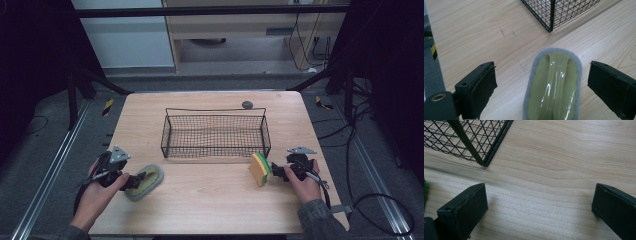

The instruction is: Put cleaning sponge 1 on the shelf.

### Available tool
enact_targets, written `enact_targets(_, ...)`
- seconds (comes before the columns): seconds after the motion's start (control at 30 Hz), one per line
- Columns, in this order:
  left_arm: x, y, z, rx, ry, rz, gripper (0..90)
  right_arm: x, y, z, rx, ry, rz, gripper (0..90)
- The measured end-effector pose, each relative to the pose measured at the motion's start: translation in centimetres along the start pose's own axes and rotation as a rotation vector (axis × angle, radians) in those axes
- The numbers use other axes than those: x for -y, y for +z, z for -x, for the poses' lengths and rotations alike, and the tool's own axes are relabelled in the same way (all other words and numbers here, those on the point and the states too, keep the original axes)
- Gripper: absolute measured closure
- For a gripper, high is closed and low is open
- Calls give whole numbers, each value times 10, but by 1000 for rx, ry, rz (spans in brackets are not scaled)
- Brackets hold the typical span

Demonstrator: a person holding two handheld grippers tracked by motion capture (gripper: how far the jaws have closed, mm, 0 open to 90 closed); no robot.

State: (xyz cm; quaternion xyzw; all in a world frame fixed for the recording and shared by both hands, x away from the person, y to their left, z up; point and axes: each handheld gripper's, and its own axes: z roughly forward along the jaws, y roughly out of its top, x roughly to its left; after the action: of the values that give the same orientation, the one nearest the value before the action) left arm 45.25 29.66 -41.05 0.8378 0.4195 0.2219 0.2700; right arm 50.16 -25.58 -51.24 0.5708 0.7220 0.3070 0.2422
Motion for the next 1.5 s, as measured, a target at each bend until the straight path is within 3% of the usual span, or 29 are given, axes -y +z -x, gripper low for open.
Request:
enact_targets(0.13, -4, -3, 0, 4, 2, -29, 71, 0, 0, 0, -1, -5, 0, 4)
enact_targets(0.27, -13, -8, 3, 41, 53, -104, 56, 0, 0, 0, -1, -2, 0, 4)
enact_targets(0.43, -18, -11, 4, 60, 63, -118, 54, 0, 0, 0, -1, -3, 1, 4)
enact_targets(0.53, -19, -9, 6, 80, 98, -154, 63, 0, 0, 0, -2, -4, 1, 4)
enact_targets(0.83, -19, 1, 7, 104, 105, -215, 88, 0, 0, 0, -3, 0, 2, 5)
enact_targets(0.93, -17, 9, 9, 125, 118, -261, 115, 0, 0, 0, -2, -4, 3, 4)
enact_targets(1.03, -17, 12, 9, 136, 127, -265, 130, 0, 0, 0, -2, -3, 3, 4)
enact_targets(1.23, -20, 22, 6, 147, 139, -302, 216, 1, 0, 0, 1, -2, 6, 5)
enact_targets(1.33, -19, 30, 5, 159, 141, -345, 291, 1, 0, 0, -1, -6, 6, 4)
enact_targets(1.5, -23, 34, 4, 163, 142, -348, 359, 1, 0, 0, 0, -4, 6, 4)
